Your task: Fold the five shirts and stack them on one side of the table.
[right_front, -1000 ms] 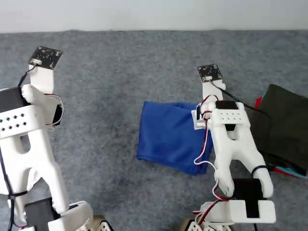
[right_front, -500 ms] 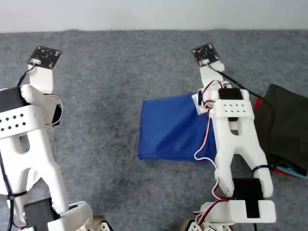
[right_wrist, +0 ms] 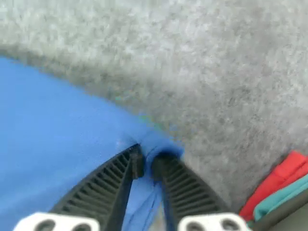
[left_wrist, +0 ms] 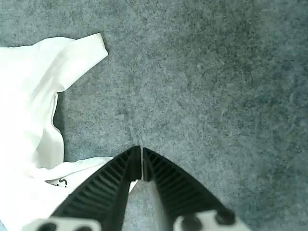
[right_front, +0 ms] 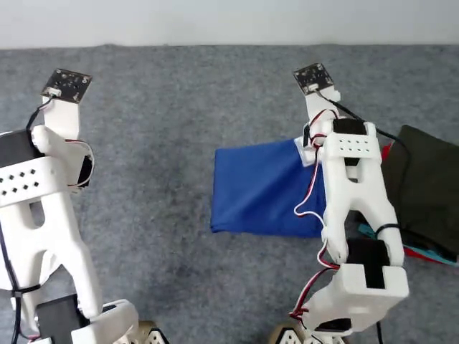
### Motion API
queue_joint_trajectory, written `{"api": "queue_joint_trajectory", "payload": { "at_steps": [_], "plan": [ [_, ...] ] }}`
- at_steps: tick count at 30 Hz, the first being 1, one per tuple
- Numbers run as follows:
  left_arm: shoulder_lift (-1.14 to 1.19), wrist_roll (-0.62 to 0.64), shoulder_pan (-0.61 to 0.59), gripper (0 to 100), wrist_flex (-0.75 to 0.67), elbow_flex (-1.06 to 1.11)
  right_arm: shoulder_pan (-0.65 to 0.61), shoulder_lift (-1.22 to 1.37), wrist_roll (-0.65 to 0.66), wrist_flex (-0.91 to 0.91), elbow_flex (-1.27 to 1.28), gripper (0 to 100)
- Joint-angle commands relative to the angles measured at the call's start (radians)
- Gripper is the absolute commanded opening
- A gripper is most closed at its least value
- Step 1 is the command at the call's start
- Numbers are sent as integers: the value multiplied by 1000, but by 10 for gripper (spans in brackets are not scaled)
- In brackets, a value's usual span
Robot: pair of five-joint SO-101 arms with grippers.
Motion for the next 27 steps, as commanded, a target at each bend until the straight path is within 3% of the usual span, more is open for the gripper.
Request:
{"api": "queue_joint_trajectory", "payload": {
  "at_steps": [1, 8, 13, 16, 21, 27],
  "plan": [
    [-44, -8, -6, 14, 6, -2, 7, -51, -15, 131, -103, 218],
    [-40, -5, -2, 14, 5, -2, -64, -114, -133, 335, -209, 222],
    [-44, -5, -2, 14, 5, -2, -183, -110, -126, 398, -184, 7],
    [-46, -5, -5, 14, 11, -2, -193, -87, -126, 395, -129, 35],
    [-46, -5, -8, 14, 12, -2, -114, -27, -124, 395, -41, 10],
    [-46, -5, -5, 14, 12, -2, 45, 31, -14, 400, 17, 10]
  ]
}}
